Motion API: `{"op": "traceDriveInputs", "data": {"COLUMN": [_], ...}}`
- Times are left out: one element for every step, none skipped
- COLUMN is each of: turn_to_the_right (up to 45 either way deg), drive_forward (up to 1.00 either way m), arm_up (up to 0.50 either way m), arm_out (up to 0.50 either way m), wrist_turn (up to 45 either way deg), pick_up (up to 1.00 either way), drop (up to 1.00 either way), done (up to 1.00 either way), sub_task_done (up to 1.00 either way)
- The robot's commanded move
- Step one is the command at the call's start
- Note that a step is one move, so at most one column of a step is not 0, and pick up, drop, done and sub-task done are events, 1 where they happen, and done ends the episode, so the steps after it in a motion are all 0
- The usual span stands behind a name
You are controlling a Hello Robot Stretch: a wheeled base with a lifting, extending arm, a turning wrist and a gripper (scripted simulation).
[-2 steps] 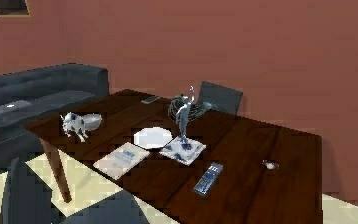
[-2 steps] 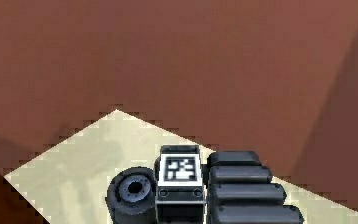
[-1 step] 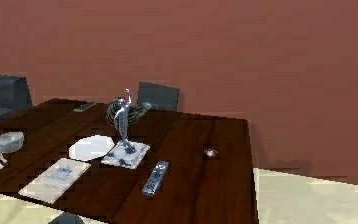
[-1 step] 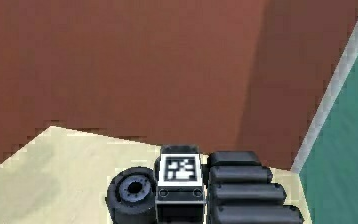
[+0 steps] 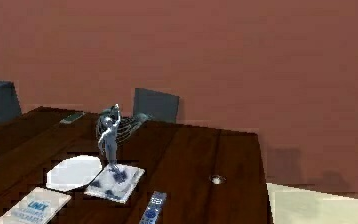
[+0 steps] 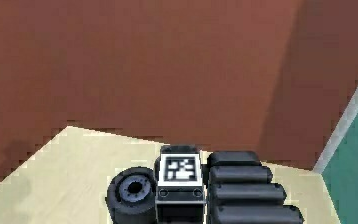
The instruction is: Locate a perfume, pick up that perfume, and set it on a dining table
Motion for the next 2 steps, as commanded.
{"op": "traceDriveInputs", "data": {"turn_to_the_right": [-45.0,-45.0], "drive_forward": [0.0,0.0], "arm_up": [0.0,0.0], "arm_out": [0.0,0.0], "wrist_turn": [0.0,0.0], "pick_up": [0.0,0.0], "drop": [0.0,0.0], "done": [0.0,0.0], "sub_task_done": [0.0,0.0]}}
